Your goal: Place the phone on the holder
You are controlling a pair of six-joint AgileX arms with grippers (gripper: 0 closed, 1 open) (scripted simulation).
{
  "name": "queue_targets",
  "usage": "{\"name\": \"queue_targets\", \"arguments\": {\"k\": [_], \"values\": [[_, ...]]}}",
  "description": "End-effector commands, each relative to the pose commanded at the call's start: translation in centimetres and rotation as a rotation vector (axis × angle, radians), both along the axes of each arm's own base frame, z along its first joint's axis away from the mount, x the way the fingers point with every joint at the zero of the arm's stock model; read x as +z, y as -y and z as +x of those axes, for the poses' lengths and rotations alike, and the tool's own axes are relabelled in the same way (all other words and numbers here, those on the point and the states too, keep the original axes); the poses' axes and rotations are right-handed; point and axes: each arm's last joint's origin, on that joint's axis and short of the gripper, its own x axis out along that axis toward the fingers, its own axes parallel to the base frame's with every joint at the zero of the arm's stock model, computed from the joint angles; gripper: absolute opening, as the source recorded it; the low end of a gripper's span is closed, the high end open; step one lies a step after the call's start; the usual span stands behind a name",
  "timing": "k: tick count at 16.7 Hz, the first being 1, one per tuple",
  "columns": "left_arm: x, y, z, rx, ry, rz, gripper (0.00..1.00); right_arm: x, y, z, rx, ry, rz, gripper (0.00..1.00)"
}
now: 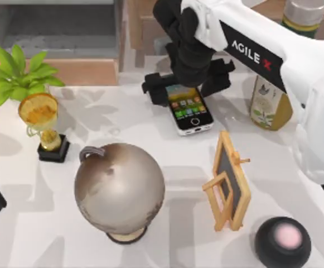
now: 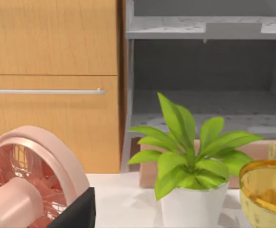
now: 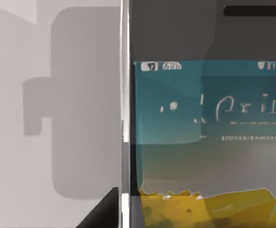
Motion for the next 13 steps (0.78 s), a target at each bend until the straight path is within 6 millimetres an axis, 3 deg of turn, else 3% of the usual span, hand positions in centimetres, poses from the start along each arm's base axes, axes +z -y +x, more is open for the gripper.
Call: {"name": "queue_targets", "arguments": {"k": [6,10,13], "values": [[0.0,0.0,0.0,0.000,0.000,0.000,1.00,0.5,0.0,-0.1,0.001,0.005,0.010,0.00],[0.0,0.0,0.0,0.000,0.000,0.000,1.00,4.2,0.2,-1.0,0.031,0.022,0.111,0.00],[0.0,0.0,0.0,0.000,0.000,0.000,1.00,7.7,1.5,-2.4,0.073,0.028,0.231,0.00]]}}
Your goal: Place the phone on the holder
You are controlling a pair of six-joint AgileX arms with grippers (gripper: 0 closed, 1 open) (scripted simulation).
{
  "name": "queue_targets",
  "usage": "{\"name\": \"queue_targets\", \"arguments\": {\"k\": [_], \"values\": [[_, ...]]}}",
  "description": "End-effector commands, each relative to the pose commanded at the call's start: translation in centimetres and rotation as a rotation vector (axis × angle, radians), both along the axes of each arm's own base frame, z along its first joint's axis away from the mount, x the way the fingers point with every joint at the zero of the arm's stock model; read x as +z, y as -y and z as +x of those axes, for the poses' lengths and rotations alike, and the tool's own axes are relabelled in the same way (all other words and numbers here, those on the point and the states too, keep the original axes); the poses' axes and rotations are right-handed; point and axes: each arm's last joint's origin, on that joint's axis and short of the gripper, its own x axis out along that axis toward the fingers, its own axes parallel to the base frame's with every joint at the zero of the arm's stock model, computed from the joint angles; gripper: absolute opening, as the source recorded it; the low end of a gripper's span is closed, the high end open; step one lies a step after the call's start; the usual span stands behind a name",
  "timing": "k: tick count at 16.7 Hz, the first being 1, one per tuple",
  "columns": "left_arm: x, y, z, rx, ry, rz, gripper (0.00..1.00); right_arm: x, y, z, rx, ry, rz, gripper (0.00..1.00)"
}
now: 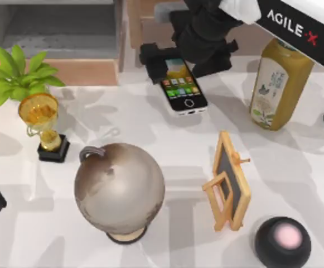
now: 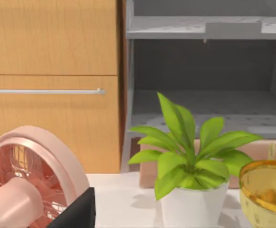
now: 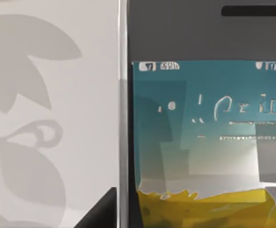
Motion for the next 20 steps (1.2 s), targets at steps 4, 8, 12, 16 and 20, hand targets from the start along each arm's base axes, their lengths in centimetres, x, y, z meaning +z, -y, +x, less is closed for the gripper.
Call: {"name": "queue_targets", "arguments": {"k": [4,8,12,16,20], "values": [[0.0,0.0,0.0,0.000,0.000,0.000,1.00,4.6,3.3,-3.0,0.082,0.037,0.194,0.00],[0.0,0.0,0.0,0.000,0.000,0.000,1.00,7.5,8.3,-6.9,0.176,0.130,0.389,0.00],[0.0,0.0,0.0,0.000,0.000,0.000,1.00,8.0,14.3,-10.8,0.248,0.296,0.534,0.00],[0.0,0.0,0.0,0.000,0.000,0.000,1.00,6.7,21.1,-13.6,0.257,0.534,0.577,0.00],[0.0,0.0,0.0,0.000,0.000,0.000,1.00,4.3,28.0,-15.8,0.186,0.780,0.488,0.00]]}}
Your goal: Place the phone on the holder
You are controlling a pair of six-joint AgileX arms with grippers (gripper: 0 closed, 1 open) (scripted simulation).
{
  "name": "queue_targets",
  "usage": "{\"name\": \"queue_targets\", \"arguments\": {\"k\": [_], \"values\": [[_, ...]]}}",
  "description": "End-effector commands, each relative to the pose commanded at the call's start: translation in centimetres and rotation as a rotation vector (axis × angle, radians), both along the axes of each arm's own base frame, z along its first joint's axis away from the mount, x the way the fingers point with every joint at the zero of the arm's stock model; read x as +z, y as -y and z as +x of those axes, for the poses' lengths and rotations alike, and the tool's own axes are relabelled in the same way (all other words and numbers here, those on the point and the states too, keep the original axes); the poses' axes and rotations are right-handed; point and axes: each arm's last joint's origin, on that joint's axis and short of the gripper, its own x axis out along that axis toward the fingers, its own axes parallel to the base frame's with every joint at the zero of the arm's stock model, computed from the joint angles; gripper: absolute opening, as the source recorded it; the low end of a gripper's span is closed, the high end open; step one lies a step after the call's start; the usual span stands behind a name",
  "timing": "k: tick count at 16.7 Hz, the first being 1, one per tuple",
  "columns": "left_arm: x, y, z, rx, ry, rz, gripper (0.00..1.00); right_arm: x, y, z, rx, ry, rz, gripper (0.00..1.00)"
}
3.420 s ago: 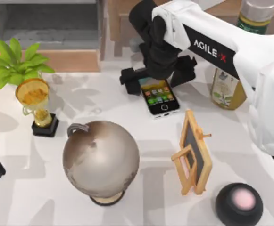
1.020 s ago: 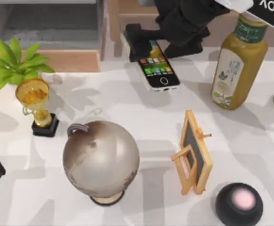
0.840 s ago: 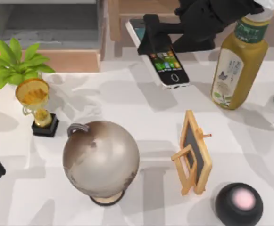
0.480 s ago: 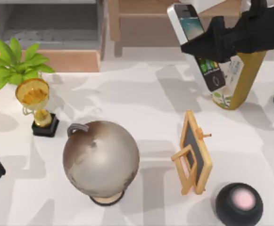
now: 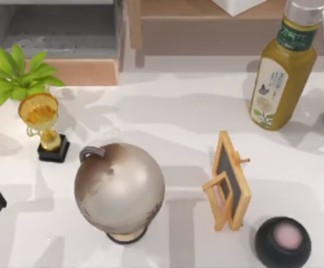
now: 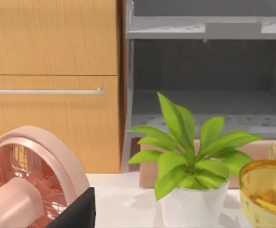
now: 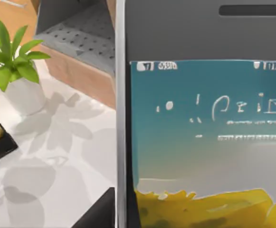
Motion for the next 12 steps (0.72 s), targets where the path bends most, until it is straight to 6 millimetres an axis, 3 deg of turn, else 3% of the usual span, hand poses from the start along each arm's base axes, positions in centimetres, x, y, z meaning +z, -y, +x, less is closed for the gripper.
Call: {"name": "queue_targets", "arguments": {"k": [3,6,8,12], "values": [[0.0,0.0,0.0,0.000,0.000,0.000,1.00,-2.1,4.7,-1.6,-0.150,0.106,-0.053,0.00],[0.0,0.0,0.0,0.000,0.000,0.000,1.00,-4.0,8.2,-3.2,-0.283,0.160,-0.107,0.00],[0.0,0.0,0.0,0.000,0.000,0.000,1.00,-4.8,9.6,-4.0,-0.341,0.174,-0.131,0.00],[0.0,0.0,0.0,0.000,0.000,0.000,1.00,-5.1,9.9,-4.2,-0.358,0.177,-0.138,0.00]]}}
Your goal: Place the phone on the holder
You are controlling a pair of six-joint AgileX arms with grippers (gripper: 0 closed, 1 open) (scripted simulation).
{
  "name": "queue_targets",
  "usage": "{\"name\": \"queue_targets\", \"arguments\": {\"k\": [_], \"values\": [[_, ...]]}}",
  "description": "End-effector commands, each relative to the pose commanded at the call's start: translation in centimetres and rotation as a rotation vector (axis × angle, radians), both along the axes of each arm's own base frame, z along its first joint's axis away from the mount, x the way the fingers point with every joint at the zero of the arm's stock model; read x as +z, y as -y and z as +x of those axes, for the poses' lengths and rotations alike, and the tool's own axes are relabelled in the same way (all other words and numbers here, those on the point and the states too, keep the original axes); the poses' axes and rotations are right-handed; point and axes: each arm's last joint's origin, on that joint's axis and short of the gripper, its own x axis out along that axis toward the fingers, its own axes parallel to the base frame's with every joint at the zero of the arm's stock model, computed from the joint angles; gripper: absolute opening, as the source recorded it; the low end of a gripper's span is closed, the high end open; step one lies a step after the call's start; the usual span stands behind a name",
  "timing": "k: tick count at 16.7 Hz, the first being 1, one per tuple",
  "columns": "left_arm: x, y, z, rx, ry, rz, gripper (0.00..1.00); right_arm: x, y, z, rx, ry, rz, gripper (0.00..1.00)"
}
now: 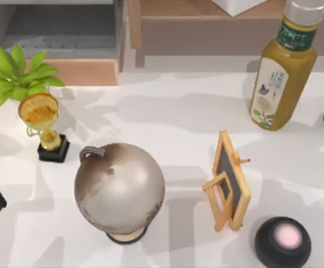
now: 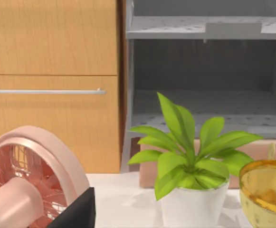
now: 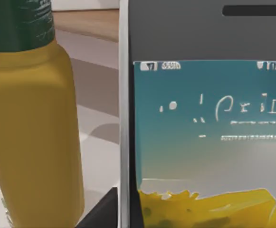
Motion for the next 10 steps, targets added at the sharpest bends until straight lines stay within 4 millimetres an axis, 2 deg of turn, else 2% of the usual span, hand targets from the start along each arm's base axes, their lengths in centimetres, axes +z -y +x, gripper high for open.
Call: {"name": "queue_targets", "arguments": {"k": [4,7,10], "values": [[0.0,0.0,0.0,0.000,0.000,0.000,1.00,0.2,0.0,0.3,-0.006,0.003,0.001,0.00],[0.0,0.0,0.0,0.000,0.000,0.000,1.00,0.1,-0.7,2.0,0.000,0.015,-0.003,0.00],[0.0,0.0,0.0,0.000,0.000,0.000,1.00,-0.9,-1.6,3.8,0.004,0.005,0.000,0.00]]}}
